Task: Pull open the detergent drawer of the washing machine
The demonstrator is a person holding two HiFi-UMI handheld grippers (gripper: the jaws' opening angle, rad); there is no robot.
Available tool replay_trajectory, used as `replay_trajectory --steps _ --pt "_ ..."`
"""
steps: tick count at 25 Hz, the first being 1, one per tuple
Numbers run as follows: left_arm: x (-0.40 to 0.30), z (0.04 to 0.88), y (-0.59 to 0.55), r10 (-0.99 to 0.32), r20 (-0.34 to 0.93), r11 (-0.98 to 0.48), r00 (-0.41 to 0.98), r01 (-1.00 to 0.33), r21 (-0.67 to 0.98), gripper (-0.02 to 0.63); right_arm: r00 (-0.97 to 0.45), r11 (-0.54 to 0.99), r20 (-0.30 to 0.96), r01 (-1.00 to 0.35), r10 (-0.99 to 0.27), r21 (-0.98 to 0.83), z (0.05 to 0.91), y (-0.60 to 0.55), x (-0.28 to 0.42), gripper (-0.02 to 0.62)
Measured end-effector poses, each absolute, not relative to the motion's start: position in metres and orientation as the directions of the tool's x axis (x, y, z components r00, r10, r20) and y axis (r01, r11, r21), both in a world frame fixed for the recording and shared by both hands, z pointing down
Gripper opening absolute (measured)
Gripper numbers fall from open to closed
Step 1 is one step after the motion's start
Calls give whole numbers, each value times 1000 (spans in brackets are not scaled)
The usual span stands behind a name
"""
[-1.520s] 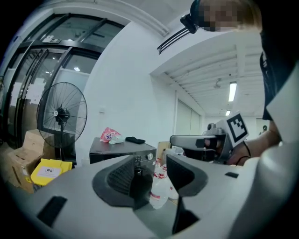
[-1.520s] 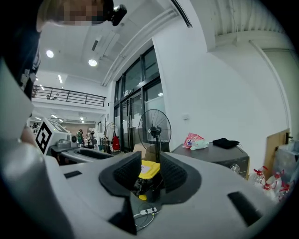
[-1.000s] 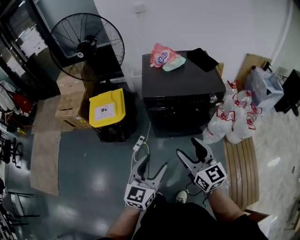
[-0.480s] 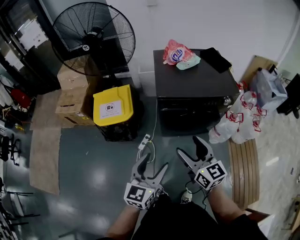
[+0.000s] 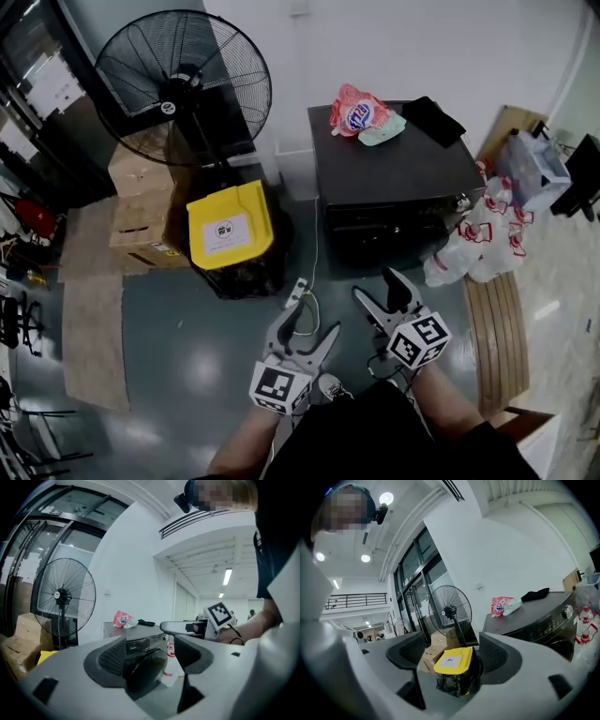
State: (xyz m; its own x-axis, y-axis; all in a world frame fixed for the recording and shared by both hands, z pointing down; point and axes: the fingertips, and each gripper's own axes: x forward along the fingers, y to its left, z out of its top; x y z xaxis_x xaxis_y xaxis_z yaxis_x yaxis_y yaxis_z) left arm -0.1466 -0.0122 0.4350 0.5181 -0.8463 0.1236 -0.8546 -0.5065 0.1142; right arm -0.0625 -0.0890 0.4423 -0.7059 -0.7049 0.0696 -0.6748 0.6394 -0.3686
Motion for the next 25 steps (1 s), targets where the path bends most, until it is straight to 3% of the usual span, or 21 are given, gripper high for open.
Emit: replay_trajectory --steps 10,25 --pt "-156 420 -39 -843 104 -516 527 -848 118 291 -683 555 77 -650 -727 -519 464 -126 -75 368" --pt "-147 445 -100 -854 198 -462 481 -877 134 291 -717 405 55 -453 -695 -794 528 -218 -72 390"
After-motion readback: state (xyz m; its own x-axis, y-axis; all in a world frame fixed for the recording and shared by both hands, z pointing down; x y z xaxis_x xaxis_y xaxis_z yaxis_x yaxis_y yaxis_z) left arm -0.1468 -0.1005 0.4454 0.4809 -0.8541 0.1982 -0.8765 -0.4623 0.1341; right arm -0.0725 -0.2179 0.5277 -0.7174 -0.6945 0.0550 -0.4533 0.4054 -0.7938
